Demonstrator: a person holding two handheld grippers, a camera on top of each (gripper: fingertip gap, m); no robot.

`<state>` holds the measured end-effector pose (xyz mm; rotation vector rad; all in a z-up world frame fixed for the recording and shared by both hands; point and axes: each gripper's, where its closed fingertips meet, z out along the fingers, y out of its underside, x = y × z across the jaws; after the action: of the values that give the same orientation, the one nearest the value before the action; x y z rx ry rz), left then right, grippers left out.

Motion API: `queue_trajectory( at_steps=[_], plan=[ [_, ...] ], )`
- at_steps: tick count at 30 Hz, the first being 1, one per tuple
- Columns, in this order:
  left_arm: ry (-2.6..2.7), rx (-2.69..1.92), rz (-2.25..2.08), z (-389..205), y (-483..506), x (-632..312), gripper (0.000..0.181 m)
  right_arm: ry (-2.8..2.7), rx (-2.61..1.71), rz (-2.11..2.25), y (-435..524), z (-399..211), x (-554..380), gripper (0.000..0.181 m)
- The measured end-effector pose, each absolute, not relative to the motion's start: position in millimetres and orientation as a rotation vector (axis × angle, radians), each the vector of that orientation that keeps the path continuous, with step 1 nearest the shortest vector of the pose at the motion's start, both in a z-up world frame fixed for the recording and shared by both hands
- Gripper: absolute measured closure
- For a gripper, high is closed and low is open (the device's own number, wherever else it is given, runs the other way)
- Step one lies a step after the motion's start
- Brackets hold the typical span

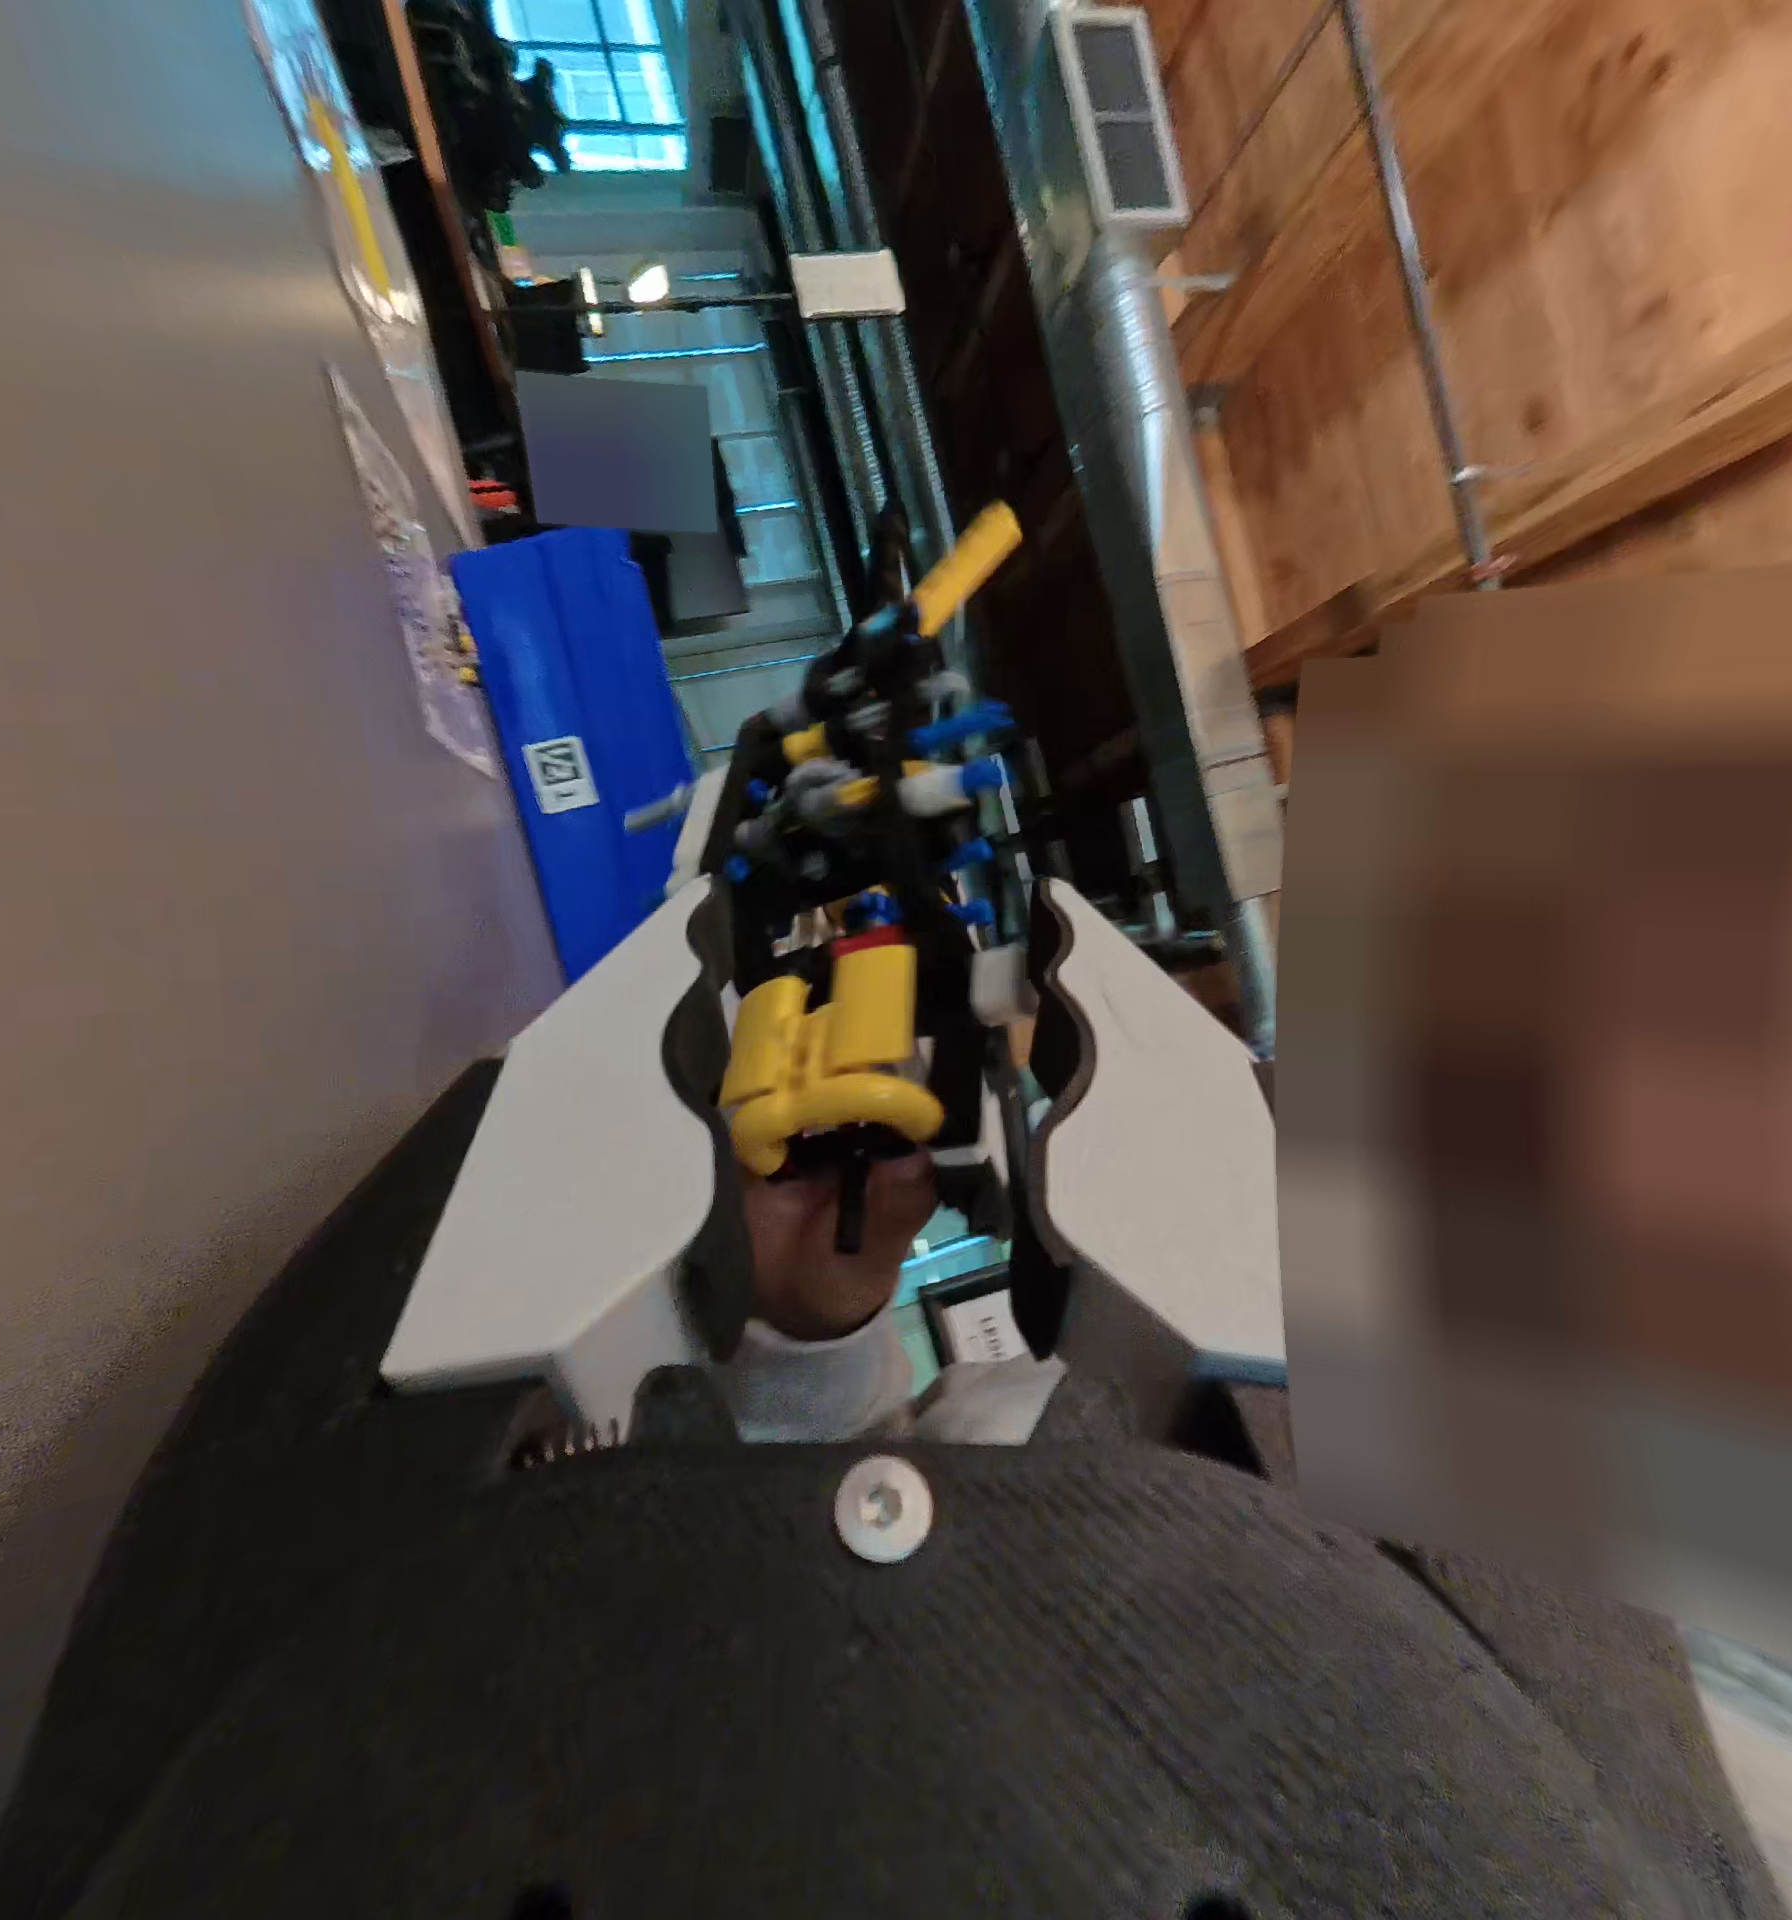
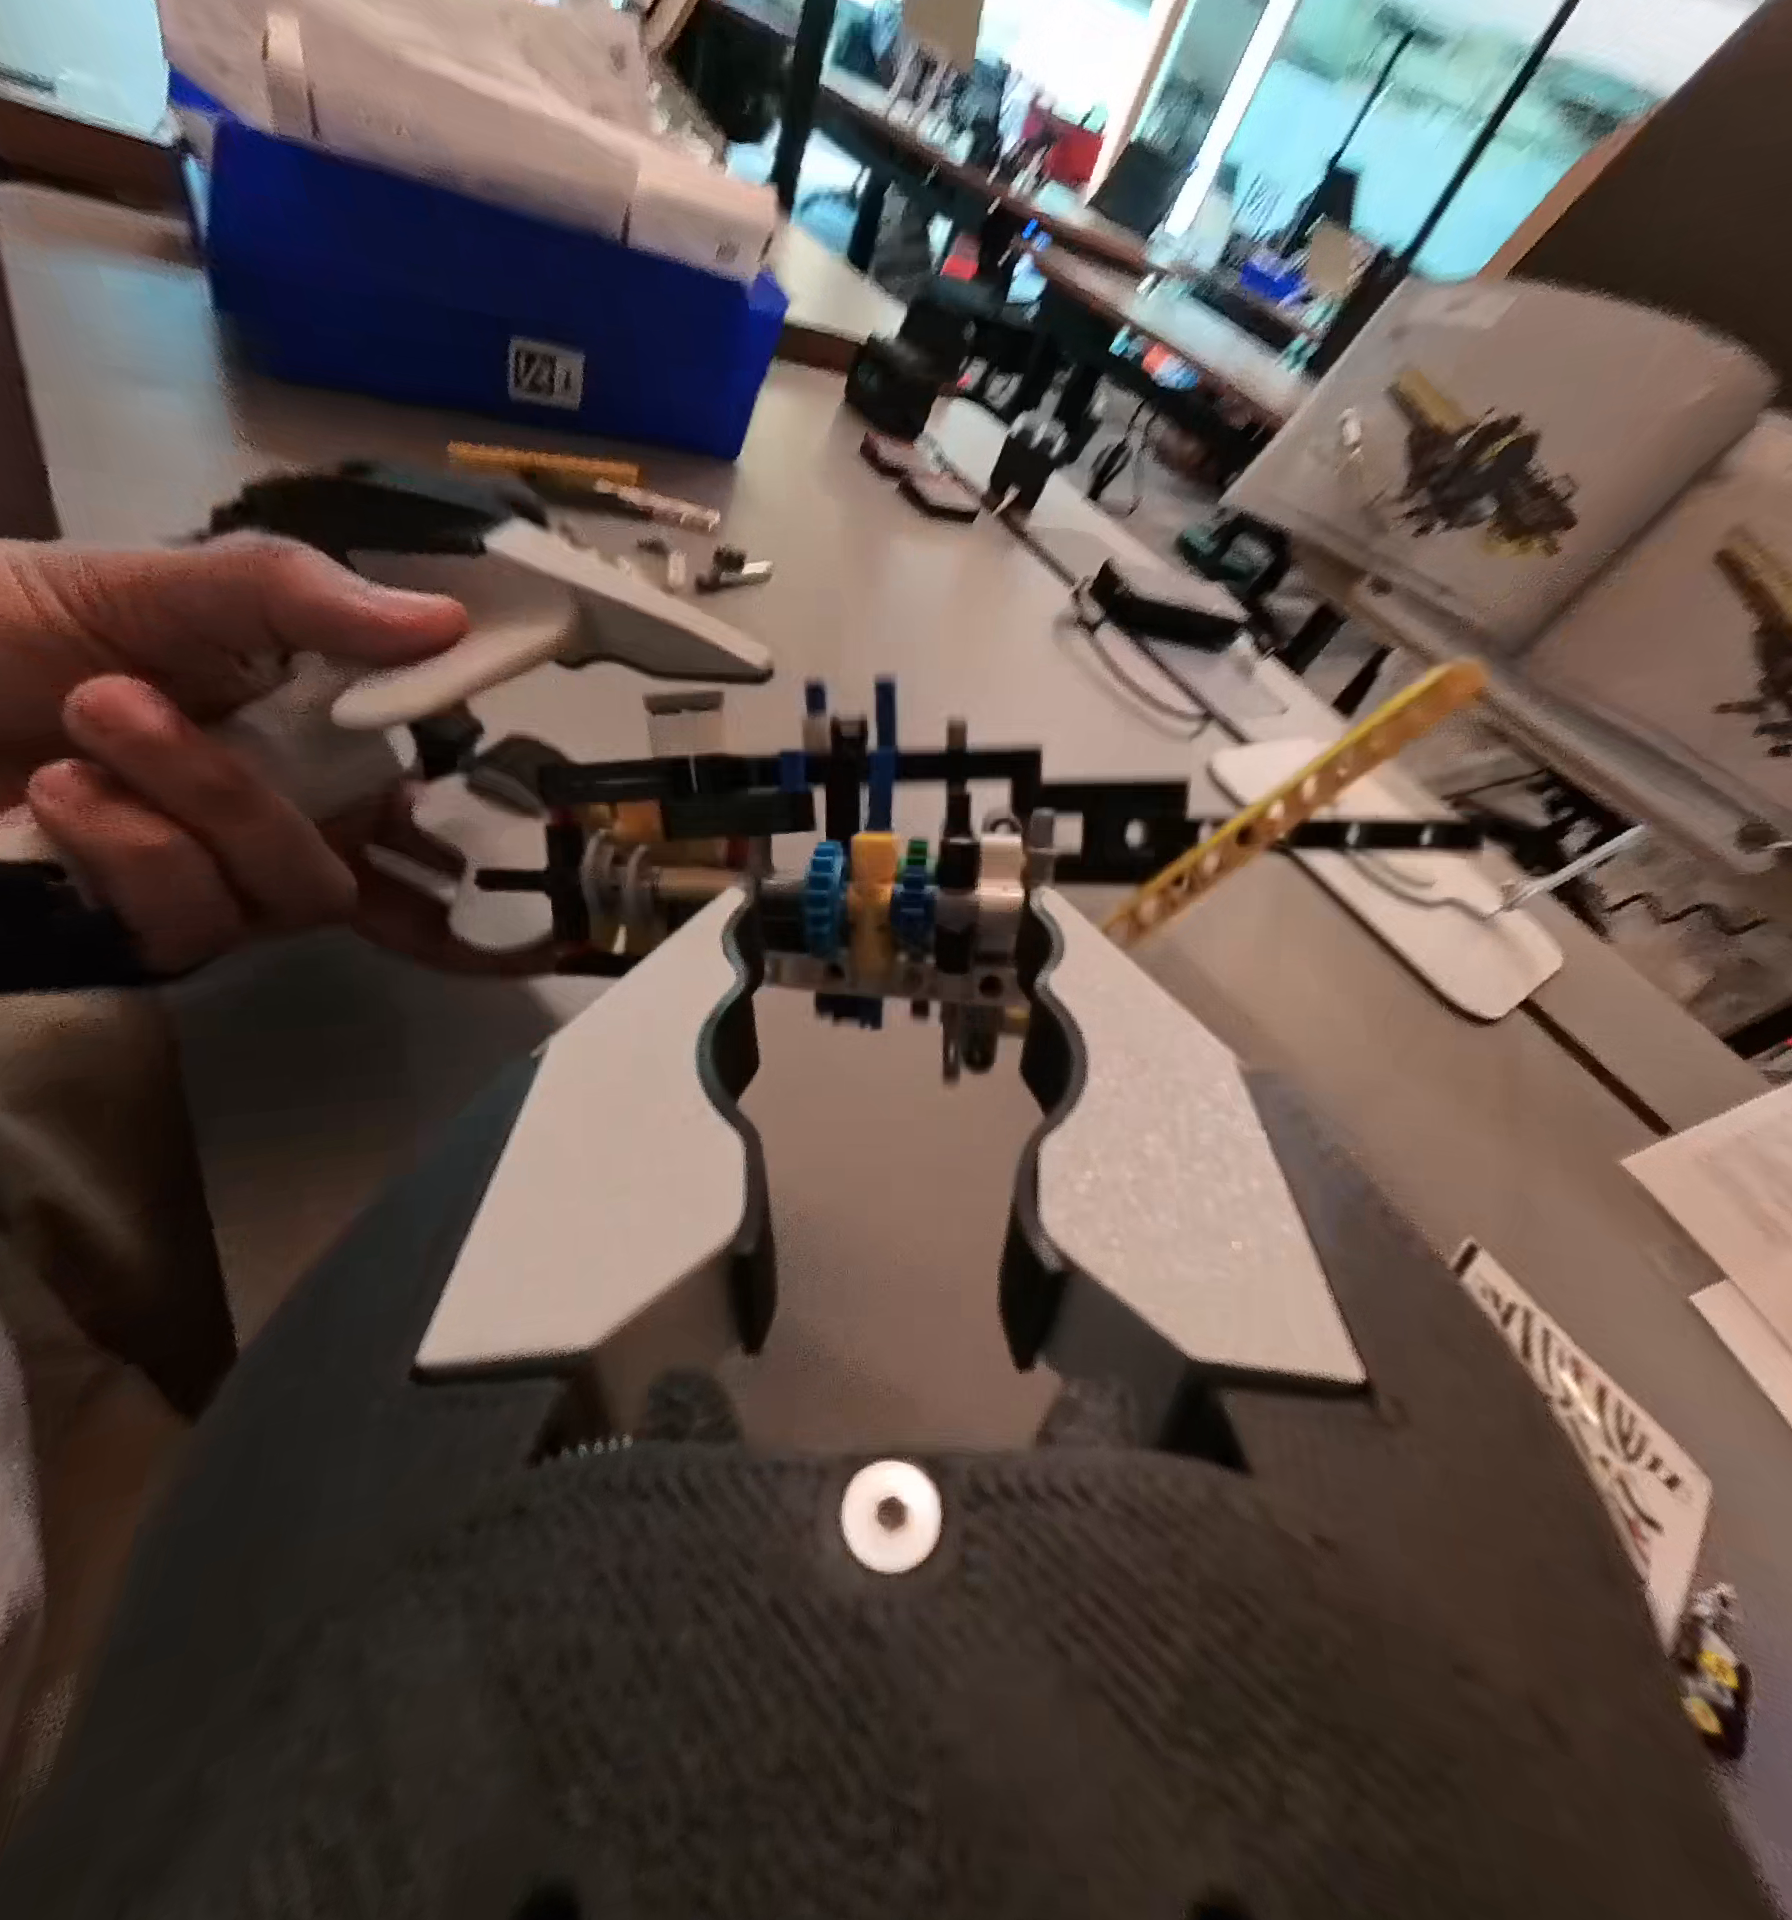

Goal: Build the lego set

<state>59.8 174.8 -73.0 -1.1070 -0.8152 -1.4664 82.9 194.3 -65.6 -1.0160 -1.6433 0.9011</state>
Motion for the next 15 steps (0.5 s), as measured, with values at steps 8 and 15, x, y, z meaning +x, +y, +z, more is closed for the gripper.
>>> queue_trajectory(
  at_steps=[8,15],
  plan=[
    [-0.717,-1.323,-1.166,-81.0,147.0,44.0,0.123,-2.364,-1.006,0.665,255.4,-125.7,99.2,0.133],
    [-0.57,-1.375,-1.031,-75.8,117.4,48.7,0.126,-2.828,-0.728,0.606,265.4,-145.1,108.0,0.133]
  ],
)
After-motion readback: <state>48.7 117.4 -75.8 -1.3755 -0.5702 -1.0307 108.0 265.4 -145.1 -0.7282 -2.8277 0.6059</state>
